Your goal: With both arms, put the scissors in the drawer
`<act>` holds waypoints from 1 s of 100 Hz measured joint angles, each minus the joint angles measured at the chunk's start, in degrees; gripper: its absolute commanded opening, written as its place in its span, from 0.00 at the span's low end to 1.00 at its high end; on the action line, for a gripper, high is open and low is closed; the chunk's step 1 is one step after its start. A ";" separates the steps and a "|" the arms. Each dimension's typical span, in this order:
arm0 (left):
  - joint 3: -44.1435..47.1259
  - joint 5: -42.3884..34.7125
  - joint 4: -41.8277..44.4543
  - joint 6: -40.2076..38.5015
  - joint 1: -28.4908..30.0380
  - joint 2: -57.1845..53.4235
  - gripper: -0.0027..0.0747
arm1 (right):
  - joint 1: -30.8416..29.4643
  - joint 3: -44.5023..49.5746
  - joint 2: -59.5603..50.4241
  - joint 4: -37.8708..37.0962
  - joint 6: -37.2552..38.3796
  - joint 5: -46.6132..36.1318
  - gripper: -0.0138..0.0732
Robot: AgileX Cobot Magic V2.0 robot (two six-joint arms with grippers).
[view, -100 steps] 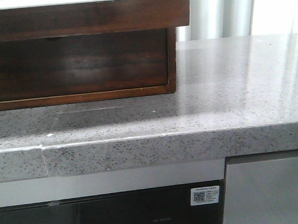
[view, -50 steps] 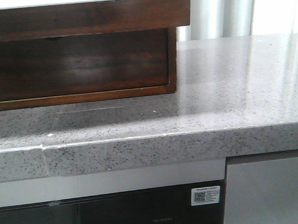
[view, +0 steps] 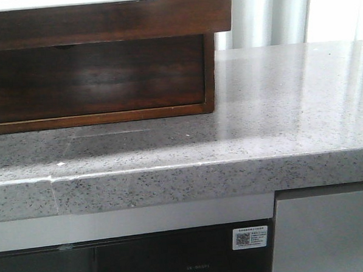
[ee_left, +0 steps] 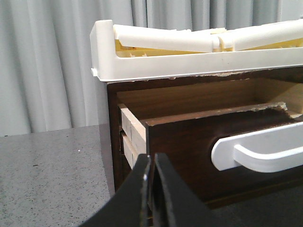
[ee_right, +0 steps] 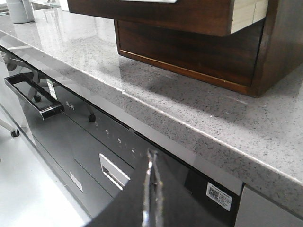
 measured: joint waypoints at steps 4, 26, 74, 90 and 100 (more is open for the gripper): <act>0.00 0.00 -1.27 0.00 0.00 0.00 0.01 | 0.00 0.00 0.00 0.00 0.00 0.00 0.08; 0.00 2.97 -15.65 0.00 0.00 0.00 0.01 | 0.00 0.00 0.00 0.00 0.00 0.00 0.08; 3.86 10.98 -35.76 11.98 6.30 0.00 0.01 | 0.00 0.00 0.00 0.00 0.10 0.00 0.08; 6.85 2.35 -42.64 30.01 14.28 0.00 0.01 | 0.00 0.00 0.00 0.00 0.10 0.00 0.08; 8.68 -3.08 -44.02 35.95 19.17 0.00 0.01 | 0.00 0.00 0.00 0.00 0.10 0.00 0.08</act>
